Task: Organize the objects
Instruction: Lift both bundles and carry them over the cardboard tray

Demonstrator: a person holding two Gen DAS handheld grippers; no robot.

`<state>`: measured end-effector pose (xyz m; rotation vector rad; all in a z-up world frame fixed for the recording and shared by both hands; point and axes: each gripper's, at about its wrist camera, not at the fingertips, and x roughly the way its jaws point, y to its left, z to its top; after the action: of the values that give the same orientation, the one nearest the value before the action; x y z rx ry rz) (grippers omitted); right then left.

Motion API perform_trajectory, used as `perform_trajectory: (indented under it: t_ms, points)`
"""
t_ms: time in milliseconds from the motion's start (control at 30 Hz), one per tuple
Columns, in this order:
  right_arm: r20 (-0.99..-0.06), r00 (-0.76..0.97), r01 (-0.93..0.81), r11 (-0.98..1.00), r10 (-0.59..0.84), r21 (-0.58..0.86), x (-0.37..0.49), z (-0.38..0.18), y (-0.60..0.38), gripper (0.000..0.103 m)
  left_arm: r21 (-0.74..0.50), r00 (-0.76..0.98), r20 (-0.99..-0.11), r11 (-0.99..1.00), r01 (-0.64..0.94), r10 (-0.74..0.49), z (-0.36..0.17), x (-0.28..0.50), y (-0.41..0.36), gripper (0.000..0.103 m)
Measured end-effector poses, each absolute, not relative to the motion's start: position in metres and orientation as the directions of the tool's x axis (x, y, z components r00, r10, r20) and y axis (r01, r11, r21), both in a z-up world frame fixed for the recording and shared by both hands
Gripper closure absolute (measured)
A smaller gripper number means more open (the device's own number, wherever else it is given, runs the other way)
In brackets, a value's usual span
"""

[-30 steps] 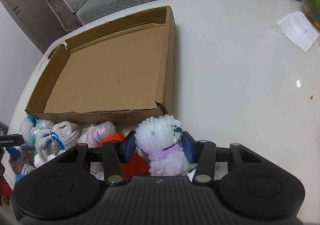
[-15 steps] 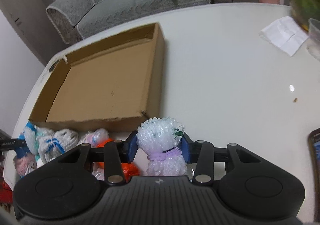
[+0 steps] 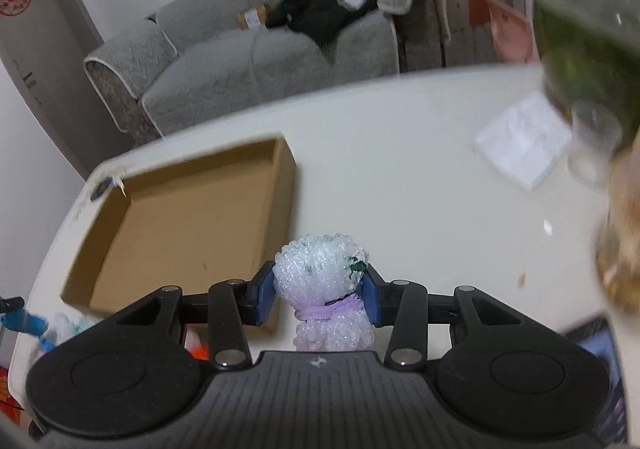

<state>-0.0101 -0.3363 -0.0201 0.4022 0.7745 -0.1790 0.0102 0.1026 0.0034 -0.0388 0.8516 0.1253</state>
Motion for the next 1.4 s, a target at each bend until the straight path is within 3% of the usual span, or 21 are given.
perform_trajectory:
  t_ms: [133,433,467,533,633,1000,1033,1100,1133,1167,1400]
  points:
    - [-0.665,0.747,0.232,0.933,0.009,0.274,0.016,0.005,-0.327,0.063,0.036,0.694,-0.715,0.996,-0.083,0.084,0.029,0.026,0.092,0.049]
    - [-0.646,0.743,0.042,0.952,0.172,0.302,0.08,0.012,-0.28,0.063,-0.036,0.726,-0.681,0.994,0.106,-0.102,0.05,0.069,0.027,0.052]
    - [-0.645,0.741,0.029,0.95,0.188,0.31,0.087,0.014,-0.278,0.063,-0.046,0.722,-0.681,0.991,0.122,-0.12,0.05,0.074,0.022,0.06]
    - [-0.647,0.732,0.005,0.948,0.213,0.317,0.098,0.015,-0.274,0.063,-0.067,0.716,-0.679,0.985,0.162,-0.164,0.048,0.089,0.006,0.068]
    - [-0.662,0.708,-0.022,0.945,0.245,0.326,0.119,0.008,-0.264,0.063,-0.055,0.712,-0.678,0.979,0.195,-0.181,0.037,0.109,-0.015,0.068]
    - [-0.736,0.607,-0.034,0.935,0.3,0.352,0.156,-0.036,-0.248,0.063,-0.043,0.545,-0.822,0.971,0.233,-0.167,-0.045,0.132,-0.034,0.068]
    - [-0.744,0.597,-0.031,0.935,0.301,0.353,0.159,-0.039,-0.247,0.063,-0.059,0.523,-0.833,0.968,0.243,-0.182,-0.046,0.128,-0.034,0.062]
    - [-0.757,0.575,-0.028,0.932,0.312,0.362,0.161,-0.042,-0.243,0.062,-0.07,0.486,-0.851,0.96,0.272,-0.2,-0.046,0.117,-0.036,0.039]
    - [-0.762,0.561,-0.032,0.929,0.322,0.369,0.159,-0.045,-0.242,0.062,-0.066,0.479,-0.856,0.96,0.274,-0.196,-0.044,0.113,-0.036,0.022]
    - [-0.77,0.549,-0.036,0.929,0.326,0.368,0.155,-0.046,-0.24,0.062,-0.069,0.477,-0.856,0.959,0.273,-0.197,-0.043,0.109,-0.035,0.016]
    - [-0.802,0.486,-0.026,0.924,0.346,0.383,0.133,-0.053,-0.229,0.062,-0.109,0.354,-0.914,0.962,0.251,-0.196,-0.065,0.112,-0.04,0.016]
